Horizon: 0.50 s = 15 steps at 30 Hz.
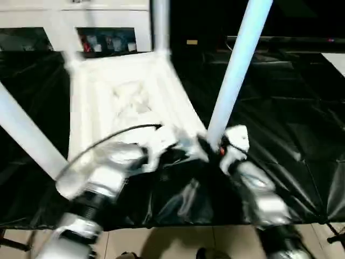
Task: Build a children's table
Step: Rotate leg to tighten
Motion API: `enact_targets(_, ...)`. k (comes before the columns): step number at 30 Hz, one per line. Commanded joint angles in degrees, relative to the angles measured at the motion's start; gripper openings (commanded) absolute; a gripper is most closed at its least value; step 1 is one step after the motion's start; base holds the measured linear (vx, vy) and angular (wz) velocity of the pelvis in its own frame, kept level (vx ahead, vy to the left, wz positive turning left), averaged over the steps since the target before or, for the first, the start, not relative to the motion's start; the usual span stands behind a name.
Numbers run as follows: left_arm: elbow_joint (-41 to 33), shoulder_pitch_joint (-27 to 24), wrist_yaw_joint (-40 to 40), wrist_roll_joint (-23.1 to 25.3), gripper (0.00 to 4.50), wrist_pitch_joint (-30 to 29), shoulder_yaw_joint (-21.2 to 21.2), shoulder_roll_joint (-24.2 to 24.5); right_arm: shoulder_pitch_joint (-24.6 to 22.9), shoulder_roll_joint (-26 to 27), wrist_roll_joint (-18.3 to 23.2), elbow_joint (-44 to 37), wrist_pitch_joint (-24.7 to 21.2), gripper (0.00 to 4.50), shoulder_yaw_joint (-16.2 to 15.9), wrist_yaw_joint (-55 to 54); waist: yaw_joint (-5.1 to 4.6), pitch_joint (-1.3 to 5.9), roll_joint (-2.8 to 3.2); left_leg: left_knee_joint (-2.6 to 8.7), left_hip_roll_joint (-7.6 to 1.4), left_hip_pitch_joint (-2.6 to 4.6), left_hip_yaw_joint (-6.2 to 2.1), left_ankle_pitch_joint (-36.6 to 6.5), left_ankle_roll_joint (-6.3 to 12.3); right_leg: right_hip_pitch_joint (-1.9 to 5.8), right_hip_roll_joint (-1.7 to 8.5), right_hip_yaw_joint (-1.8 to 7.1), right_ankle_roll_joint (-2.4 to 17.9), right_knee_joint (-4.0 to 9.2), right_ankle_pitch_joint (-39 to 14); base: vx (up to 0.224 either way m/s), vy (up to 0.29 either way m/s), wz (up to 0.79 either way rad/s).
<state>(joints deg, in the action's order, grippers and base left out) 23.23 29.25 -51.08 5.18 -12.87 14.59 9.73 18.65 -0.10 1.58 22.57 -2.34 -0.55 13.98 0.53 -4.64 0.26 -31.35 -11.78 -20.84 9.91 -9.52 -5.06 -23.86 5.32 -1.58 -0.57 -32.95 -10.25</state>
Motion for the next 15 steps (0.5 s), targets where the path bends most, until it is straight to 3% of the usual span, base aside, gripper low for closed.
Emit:
enact_targets(1,1.67,-2.01,0.88,0.08,0.0,-0.63,4.99,-3.29,-0.03,1.52,-4.82,4.97,-2.44,2.56,-3.53,-4.31,-0.02,1.97,-0.6,4.3,-0.18,0.12,-0.05,-23.3,-0.21,1.0,1.32,1.06,4.05,5.59,-31.5,0.0,0.0,0.0)
enact_targets(5,1.11,-2.31,1.41,0.68,0.0,-0.92,5.34,-3.5,0.79,1.33,-7.01,5.55,0.49,2.56,-3.9,-7.22,-0.11,2.14,-0.48,4.26,-0.21,-0.02,-0.01,-23.4,0.35,1.02,1.23,1.1,3.4,5.56,-29.85,0.0,0.0,0.0)
enact_targets(6,0.76,-2.49,1.37,0.73,0.0,-1.14,5.31,-3.36,0.9,1.21,-7.0,5.4,1.13,3.11,-3.63,-7.55,-0.06,2.18,-0.46,4.29,-0.24,-0.14,-0.01,-23.09,0.22,1.09,1.17,1.07,3.71,5.4,-28.76,0.0,0.0,0.0)
enact_targets(9,-0.01,-2.97,-0.19,0.34,0.0,-0.66,4.93,-2.15,1.13,-0.43,-5.64,5.04,2.44,3.25,-3.62,-3.93,-0.01,2.4,-0.43,4.2,-0.36,0.0,0.13,-22.97,0.41,1.12,1.04,1.17,4.61,5.17,-25.61,0.0,0.0,0.0)
enact_targets(10,-0.27,-3.15,-1.27,-0.08,0.0,-0.26,4.73,-1.48,1.35,-1.48,-4.94,5.12,3.2,3.25,-3.5,-2.05,0.13,2.67,-0.66,3.94,-0.51,0.16,0.35,-22.26,0.76,1.16,0.96,1.34,5.64,4.92,-21.96,0.0,0.0,0.0)
enact_targets(11,-0.41,-3.25,-1.93,-0.34,0.0,0.0,4.61,-1.1,1.53,-2.09,-4.58,5.33,3.76,3.41,-3.39,-1.13,0.07,2.71,-0.68,3.97,-0.45,-0.33,0.38,-20.4,1.33,1.58,0.85,1.36,6.9,4.35,-17.96,0.0,0.0,0.0)
enact_targets(12,-0.24,-3.28,-3.29,-0.99,0.0,1.74,4.22,-0.39,1.7,-3.51,-3.43,5.2,4.54,3.41,-3.52,2.52,0.07,2.7,-0.84,3.92,-0.36,-0.56,0.43,-19.67,1.9,1.98,0.76,1.22,7.43,4.28,-16.88,0.0,0.0,0.0)
enact_targets(15,-0.26,-3.36,-6.51,-2.43,0.0,4.01,3.49,1.15,1.95,-6.59,-1.28,4.72,6.35,3.41,-4.18,10.39,0.17,2.97,-0.8,3.51,-0.4,-0.54,0.74,-17.53,3.29,2.12,1.04,1.49,9.22,4.05,-14.22,0.0,0.0,0.0)
